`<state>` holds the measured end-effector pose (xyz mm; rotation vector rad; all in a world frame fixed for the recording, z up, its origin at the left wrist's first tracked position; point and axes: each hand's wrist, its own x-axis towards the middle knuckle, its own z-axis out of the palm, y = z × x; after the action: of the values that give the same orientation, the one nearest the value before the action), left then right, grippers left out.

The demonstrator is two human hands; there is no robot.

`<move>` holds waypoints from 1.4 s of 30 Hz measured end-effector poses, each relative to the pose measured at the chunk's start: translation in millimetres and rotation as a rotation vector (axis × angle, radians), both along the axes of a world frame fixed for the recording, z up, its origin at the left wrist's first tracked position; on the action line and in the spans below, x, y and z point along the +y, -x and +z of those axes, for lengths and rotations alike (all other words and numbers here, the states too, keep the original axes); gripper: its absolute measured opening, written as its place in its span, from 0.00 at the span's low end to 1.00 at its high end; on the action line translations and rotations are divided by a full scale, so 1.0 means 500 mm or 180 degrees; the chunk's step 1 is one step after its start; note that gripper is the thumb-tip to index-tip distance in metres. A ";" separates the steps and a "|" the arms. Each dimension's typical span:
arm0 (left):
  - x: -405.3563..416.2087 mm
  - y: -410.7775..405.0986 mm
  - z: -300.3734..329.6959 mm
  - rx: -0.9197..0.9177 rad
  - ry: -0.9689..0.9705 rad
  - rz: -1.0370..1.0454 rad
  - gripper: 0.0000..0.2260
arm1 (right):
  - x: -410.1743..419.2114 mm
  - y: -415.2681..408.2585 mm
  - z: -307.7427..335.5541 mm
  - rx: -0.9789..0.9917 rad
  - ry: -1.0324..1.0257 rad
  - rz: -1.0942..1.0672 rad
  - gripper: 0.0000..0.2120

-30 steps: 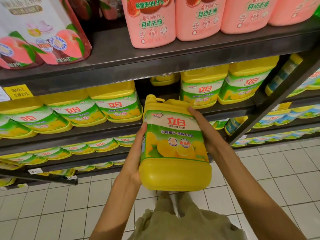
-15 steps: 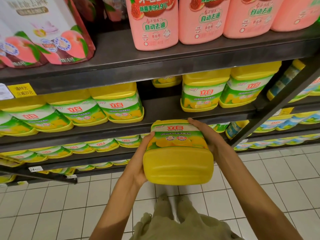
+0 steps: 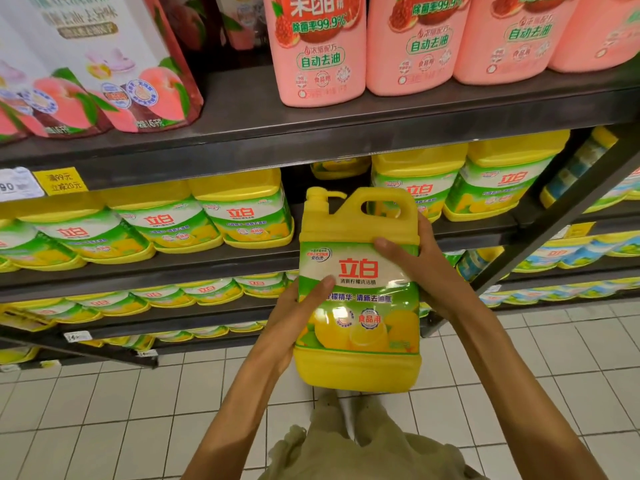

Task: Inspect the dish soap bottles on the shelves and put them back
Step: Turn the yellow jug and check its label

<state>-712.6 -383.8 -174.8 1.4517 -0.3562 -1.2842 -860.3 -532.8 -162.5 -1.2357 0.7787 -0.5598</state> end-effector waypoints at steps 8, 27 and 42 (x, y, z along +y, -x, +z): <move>0.017 -0.007 -0.003 -0.0874 0.0468 -0.0160 0.26 | 0.003 0.026 0.029 0.0038 0.0503 0.0491 0.45; 0.013 -0.054 0.088 -0.2208 0.1238 -0.0546 0.35 | 0.041 0.054 0.148 -0.0406 0.1742 0.0366 0.41; -0.018 0.050 -0.007 0.0657 0.0737 0.0557 0.26 | -0.004 0.031 0.036 -0.0399 0.0017 0.0387 0.30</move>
<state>-737.6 -392.6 -178.5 1.1191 -0.2261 -1.1959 -875.7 -534.6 -144.6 -1.2317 0.5930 -0.5346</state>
